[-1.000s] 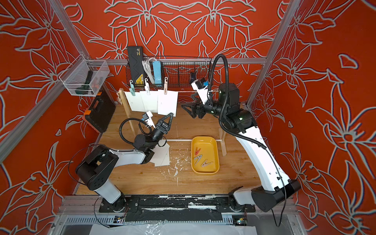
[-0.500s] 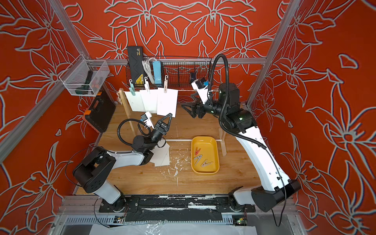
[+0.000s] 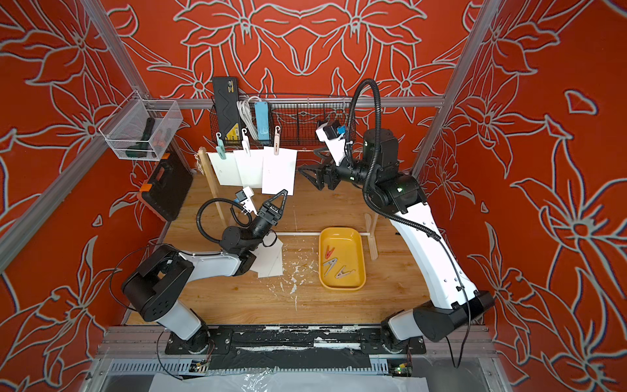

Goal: Remove the postcards from the strings
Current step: Pinch the postcard on the clothesline, then remove the clamp from the clothesline.

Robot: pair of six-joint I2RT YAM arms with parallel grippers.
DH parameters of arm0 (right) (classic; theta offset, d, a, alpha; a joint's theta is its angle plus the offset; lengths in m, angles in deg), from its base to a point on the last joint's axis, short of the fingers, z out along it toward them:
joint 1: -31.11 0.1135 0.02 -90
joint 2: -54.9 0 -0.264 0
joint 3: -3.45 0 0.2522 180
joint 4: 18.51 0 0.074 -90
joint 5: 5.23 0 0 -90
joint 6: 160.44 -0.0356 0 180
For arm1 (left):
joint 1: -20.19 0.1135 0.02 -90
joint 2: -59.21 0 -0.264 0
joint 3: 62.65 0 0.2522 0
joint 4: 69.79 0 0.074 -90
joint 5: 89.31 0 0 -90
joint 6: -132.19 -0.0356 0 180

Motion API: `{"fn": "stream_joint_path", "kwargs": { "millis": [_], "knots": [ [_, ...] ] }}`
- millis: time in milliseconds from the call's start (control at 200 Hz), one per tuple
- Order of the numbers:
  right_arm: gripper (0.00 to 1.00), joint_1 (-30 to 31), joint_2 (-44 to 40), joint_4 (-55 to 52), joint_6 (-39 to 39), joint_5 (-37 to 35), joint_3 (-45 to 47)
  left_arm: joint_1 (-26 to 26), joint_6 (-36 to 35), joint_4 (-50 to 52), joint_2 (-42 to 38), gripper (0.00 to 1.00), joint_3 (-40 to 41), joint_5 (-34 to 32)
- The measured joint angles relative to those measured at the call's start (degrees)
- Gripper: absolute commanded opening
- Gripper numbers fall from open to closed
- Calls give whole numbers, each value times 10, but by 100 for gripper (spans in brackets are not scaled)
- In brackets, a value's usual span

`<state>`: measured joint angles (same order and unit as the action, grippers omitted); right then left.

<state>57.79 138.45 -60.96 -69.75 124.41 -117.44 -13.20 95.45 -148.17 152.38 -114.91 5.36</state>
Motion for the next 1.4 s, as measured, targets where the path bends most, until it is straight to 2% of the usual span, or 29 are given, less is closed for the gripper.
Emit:
{"fn": "stream_joint_path", "kwargs": {
  "millis": [425, 626, 1236, 1396],
  "knots": [
    [85, 0, 174, -41, -17, 83, -237, 0, 19, 0, 18, 0, -19, -6],
    [85, 0, 239, -45, -48, 121, -312, 0, 23, 0, 23, 0, -19, -8],
    [82, 0, 335, 10, -152, 205, -369, 0, 38, -1, 28, 0, -19, -8],
    [78, 0, 344, 23, -167, 215, -384, 0, 38, -1, 28, 0, -19, -8]
  ]
}}
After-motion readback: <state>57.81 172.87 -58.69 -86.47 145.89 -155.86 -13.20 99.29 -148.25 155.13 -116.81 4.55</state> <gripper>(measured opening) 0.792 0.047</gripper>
